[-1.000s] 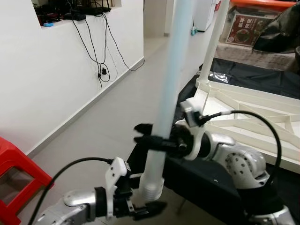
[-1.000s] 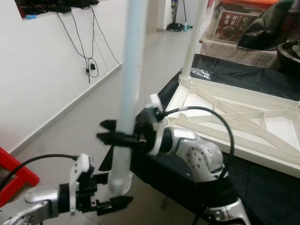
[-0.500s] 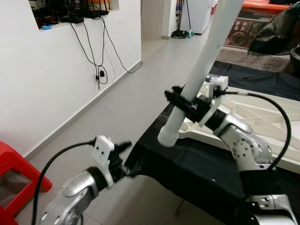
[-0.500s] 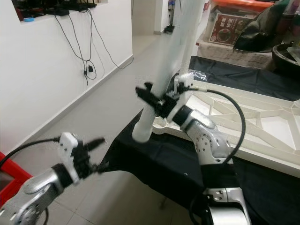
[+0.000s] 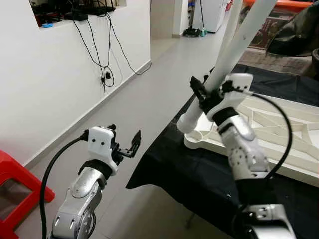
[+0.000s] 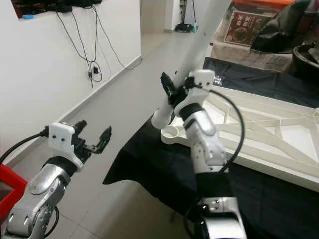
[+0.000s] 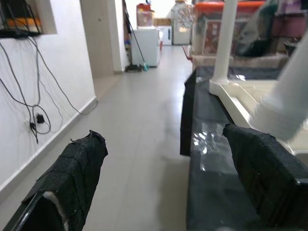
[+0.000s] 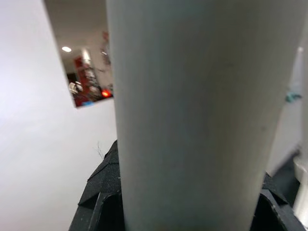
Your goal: Building children table
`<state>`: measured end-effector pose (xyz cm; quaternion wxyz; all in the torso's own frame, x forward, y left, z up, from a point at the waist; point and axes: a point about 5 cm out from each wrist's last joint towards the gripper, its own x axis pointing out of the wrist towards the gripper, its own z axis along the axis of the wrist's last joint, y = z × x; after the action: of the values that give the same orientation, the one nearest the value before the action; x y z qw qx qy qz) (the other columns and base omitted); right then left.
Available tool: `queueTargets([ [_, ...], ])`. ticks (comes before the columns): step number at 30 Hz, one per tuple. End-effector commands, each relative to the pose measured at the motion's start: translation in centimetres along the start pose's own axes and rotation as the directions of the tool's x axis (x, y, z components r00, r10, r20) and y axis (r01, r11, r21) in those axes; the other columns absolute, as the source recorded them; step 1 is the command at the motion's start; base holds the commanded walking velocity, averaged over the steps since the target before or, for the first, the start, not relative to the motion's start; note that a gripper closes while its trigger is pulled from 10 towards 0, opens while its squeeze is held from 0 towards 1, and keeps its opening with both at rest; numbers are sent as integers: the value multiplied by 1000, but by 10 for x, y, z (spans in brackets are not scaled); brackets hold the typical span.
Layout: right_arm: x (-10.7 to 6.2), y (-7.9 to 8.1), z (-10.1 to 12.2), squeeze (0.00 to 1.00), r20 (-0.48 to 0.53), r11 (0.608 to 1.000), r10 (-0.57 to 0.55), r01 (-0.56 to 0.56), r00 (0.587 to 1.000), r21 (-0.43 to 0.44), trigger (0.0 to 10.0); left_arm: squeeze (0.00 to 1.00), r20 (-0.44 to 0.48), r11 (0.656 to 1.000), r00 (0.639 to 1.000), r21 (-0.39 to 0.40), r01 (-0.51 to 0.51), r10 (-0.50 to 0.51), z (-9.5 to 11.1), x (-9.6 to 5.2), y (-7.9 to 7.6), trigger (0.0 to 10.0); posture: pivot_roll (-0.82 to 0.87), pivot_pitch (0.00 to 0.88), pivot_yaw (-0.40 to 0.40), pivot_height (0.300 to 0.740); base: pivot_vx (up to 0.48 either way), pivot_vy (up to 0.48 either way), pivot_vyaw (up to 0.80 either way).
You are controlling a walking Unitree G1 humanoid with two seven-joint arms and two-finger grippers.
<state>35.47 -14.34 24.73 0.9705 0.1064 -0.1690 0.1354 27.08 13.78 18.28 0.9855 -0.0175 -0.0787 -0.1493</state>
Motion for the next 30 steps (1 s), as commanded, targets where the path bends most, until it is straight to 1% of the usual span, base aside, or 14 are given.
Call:
queueTargets([
  [1, 0, 0, 3, 0, 29, 1000, -21, 21, 999, -13, 10000, 0, -14, 1000, 1000, 9, -17, 18, -5, 0, 2, 10000, 108, 60, -20, 740, 247, 0, 0],
  [3, 0, 2, 1, 0, 32, 1000, -23, 24, 999, -12, 10000, 0, -15, 999, 999, -5, -45, 45, -6, 0, 4, 10000, 109, 61, -20, 740, 289, 0, 0],
  [7, 1, 5, 0, 0, 40, 1000, -25, 26, 999, -15, 10000, 0, -21, 999, 999, 15, -30, 30, -9, 1, 4, 10000, 109, 63, -19, 740, 292, 0, 0],
  [23, 3, 7, 1, 0, 60, 999, -30, 31, 998, -13, 10000, 0, -20, 1000, 1000, -4, -21, 21, -12, 3, 1, 10000, 109, 63, -23, 740, 290, 0, 0],
  [30, 7, 4, 6, 0, 78, 999, -33, 35, 996, -22, 10000, 0, -22, 999, 999, -21, -24, 23, -13, 5, 1, 10000, 109, 67, -26, 740, 0, 0, 0],
])
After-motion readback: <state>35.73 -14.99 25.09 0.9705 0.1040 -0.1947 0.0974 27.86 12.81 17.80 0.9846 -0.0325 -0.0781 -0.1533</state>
